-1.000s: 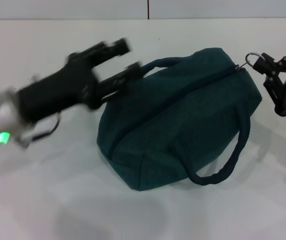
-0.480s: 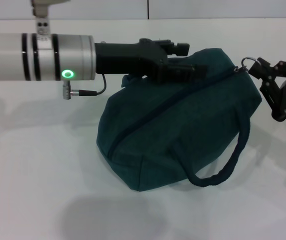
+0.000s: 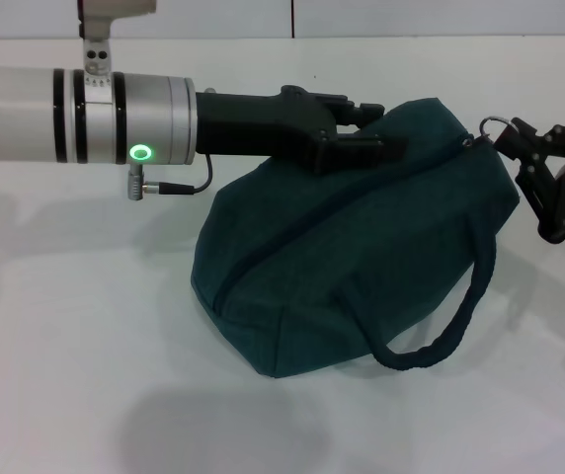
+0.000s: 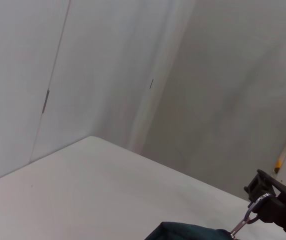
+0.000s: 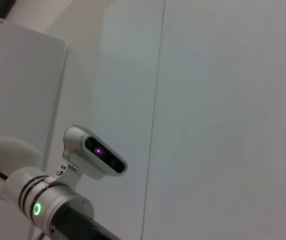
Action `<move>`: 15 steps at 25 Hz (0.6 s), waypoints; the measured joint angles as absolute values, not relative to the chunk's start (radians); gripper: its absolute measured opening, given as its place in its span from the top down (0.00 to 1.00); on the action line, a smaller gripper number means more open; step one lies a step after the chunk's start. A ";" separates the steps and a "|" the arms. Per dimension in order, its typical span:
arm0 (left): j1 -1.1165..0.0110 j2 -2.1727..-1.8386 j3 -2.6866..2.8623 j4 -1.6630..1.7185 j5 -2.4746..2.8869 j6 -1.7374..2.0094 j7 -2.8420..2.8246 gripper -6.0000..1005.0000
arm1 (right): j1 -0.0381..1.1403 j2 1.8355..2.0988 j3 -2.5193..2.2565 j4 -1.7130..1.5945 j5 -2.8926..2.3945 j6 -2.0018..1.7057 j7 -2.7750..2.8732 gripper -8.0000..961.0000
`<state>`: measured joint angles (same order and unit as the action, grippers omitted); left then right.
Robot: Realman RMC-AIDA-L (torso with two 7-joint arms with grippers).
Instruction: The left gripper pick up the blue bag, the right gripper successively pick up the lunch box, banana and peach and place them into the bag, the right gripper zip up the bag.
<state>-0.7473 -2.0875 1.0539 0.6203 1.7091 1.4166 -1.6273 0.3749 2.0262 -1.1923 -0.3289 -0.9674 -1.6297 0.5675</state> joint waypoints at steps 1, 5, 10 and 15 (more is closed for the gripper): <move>-0.747 -2.087 1.054 0.620 1.709 1.417 -1.627 0.29 | 0.376 2.027 -1.191 -0.323 -0.967 -1.630 0.568 0.97; -0.743 -2.087 1.056 0.619 1.709 1.419 -1.618 0.46 | 0.376 2.028 -1.187 -0.312 -0.964 -1.630 0.568 0.97; -0.734 -2.089 1.057 0.619 1.706 1.429 -1.587 0.70 | 0.377 2.028 -1.193 -0.294 -0.927 -1.631 0.575 0.97; -0.722 -2.089 1.057 0.616 1.675 1.464 -1.541 0.82 | 0.381 2.028 -1.193 -0.268 -0.893 -1.632 0.580 0.97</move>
